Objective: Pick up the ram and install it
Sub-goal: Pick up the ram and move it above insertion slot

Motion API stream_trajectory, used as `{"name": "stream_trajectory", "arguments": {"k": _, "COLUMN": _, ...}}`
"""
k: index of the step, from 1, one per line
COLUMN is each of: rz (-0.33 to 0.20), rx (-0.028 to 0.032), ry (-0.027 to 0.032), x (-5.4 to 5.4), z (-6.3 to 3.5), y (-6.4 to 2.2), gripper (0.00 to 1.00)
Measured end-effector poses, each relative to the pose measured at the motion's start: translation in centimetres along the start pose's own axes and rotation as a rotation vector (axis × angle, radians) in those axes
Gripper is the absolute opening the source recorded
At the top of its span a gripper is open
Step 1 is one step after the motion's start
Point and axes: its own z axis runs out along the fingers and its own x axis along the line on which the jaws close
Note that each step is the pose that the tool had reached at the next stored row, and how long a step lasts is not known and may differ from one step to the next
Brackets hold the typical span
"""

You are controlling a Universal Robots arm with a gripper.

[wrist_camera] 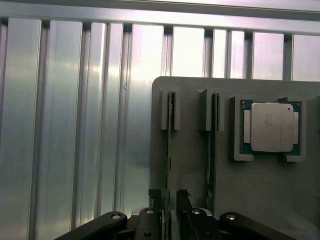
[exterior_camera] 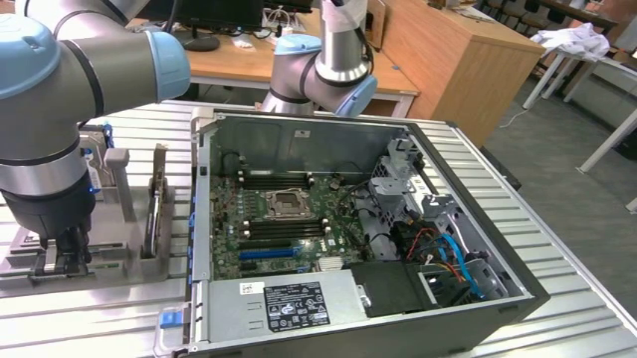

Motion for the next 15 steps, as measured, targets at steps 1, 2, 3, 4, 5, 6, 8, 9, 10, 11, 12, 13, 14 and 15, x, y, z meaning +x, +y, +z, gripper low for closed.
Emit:
{"name": "stream_trajectory", "arguments": {"k": 1, "rz": 0.000, "rx": 0.0000, "ry": 0.0000, "x": 0.00, "z": 0.00, "y": 0.00, "gripper": 0.26}}
{"name": "stream_trajectory", "arguments": {"k": 2, "rz": 0.000, "rx": 0.0000, "ry": 0.0000, "x": 0.00, "z": 0.00, "y": 0.00, "gripper": 0.26}}
{"name": "stream_trajectory", "arguments": {"k": 3, "rz": 0.000, "rx": 0.0000, "ry": 0.0000, "x": 0.00, "z": 0.00, "y": 0.00, "gripper": 0.26}}
{"name": "stream_trajectory", "arguments": {"k": 4, "rz": 0.000, "rx": 0.0000, "ry": 0.0000, "x": 0.00, "z": 0.00, "y": 0.00, "gripper": 0.26}}
{"name": "stream_trajectory", "arguments": {"k": 5, "rz": 0.000, "rx": 0.0000, "ry": 0.0000, "x": 0.00, "z": 0.00, "y": 0.00, "gripper": 0.26}}
{"name": "stream_trajectory", "arguments": {"k": 6, "rz": 0.000, "rx": 0.0000, "ry": 0.0000, "x": 0.00, "z": 0.01, "y": 0.00, "gripper": 0.26}}
{"name": "stream_trajectory", "arguments": {"k": 8, "rz": 0.000, "rx": 0.0001, "ry": -0.0001, "x": 0.00, "z": 0.01, "y": 0.00, "gripper": 0.26}}
{"name": "stream_trajectory", "arguments": {"k": 9, "rz": 0.000, "rx": 0.0000, "ry": -0.0001, "x": 0.00, "z": 0.01, "y": 0.00, "gripper": 0.26}}
{"name": "stream_trajectory", "arguments": {"k": 10, "rz": 0.000, "rx": 0.0000, "ry": 0.0000, "x": 0.00, "z": 0.00, "y": 0.00, "gripper": 0.26}}
{"name": "stream_trajectory", "arguments": {"k": 11, "rz": 0.000, "rx": 0.0001, "ry": -0.0001, "x": 0.00, "z": 0.01, "y": 0.00, "gripper": 0.26}}
{"name": "stream_trajectory", "arguments": {"k": 12, "rz": 0.000, "rx": 0.0001, "ry": 0.0000, "x": 0.00, "z": 0.00, "y": 0.00, "gripper": 0.26}}
{"name": "stream_trajectory", "arguments": {"k": 13, "rz": 0.000, "rx": 0.0001, "ry": -0.0001, "x": 0.00, "z": 0.01, "y": 0.00, "gripper": 0.25}}
{"name": "stream_trajectory", "arguments": {"k": 14, "rz": 0.000, "rx": 0.0001, "ry": -0.0001, "x": 0.00, "z": 0.01, "y": 0.00, "gripper": 0.25}}
{"name": "stream_trajectory", "arguments": {"k": 15, "rz": 0.000, "rx": 0.0001, "ry": -0.0001, "x": 0.00, "z": 0.01, "y": 0.00, "gripper": 0.18}}
